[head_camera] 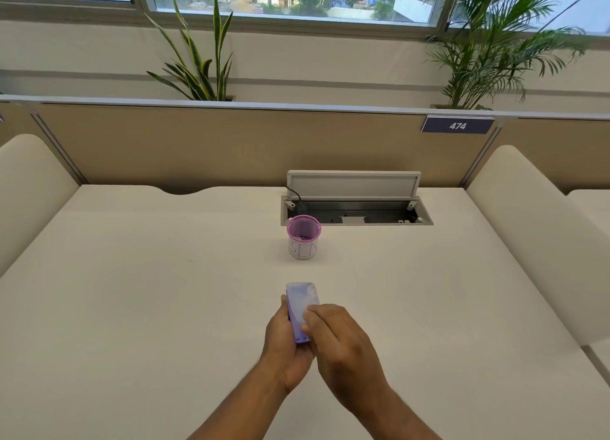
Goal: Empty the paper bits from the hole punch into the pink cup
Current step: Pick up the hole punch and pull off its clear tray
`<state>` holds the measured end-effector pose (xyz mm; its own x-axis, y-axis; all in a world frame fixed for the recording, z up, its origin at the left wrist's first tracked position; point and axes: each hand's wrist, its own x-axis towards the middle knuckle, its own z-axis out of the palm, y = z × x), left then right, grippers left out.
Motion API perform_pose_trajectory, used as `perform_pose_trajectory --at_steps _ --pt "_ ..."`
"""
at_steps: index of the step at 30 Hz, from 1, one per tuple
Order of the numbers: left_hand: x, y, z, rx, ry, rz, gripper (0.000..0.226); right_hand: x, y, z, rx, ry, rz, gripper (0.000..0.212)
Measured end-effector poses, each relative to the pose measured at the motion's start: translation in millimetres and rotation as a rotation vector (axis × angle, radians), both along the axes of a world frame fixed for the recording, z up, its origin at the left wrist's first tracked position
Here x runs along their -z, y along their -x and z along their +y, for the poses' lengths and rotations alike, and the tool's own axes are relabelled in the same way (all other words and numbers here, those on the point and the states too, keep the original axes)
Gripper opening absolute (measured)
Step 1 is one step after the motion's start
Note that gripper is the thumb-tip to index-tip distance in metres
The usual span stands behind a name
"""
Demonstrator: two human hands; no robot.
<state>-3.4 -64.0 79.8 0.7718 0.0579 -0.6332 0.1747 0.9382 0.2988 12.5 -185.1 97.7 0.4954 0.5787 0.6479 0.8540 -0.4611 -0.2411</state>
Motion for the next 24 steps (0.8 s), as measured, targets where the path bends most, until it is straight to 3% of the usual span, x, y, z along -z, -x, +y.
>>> perform_pose_trajectory --at_steps 4,8,13,17,21,24 --pt "0.1 0.4 -0.6 -0.015 0.015 -0.016 0.056 -6.3 1.4 2.3 0.024 -0.067 0.012 0.017" --pt "-2.4 -1.3 -2.1 -0.034 -0.027 -0.024 0.053 -10.6 0.4 2.1 0.069 -0.124 0.077 0.028" --pt "-7.9 -3.2 -5.1 -0.02 -0.14 -0.006 0.051 -17.4 1.4 1.2 0.142 -0.328 0.36 0.022" --pt "-1.0 -5.1 -0.6 -0.004 -0.125 -0.01 0.054 -21.2 -1.3 0.5 0.272 -0.482 0.51 0.013" --pt "-4.8 -6.0 0.8 -0.013 -0.094 -0.028 0.046 -17.1 -8.6 -2.1 0.368 -0.612 0.671 0.023" --pt "-6.7 -5.7 1.1 -0.017 -0.102 -0.041 0.042 -8.5 -20.4 -6.7 0.45 -0.76 0.87 0.019"
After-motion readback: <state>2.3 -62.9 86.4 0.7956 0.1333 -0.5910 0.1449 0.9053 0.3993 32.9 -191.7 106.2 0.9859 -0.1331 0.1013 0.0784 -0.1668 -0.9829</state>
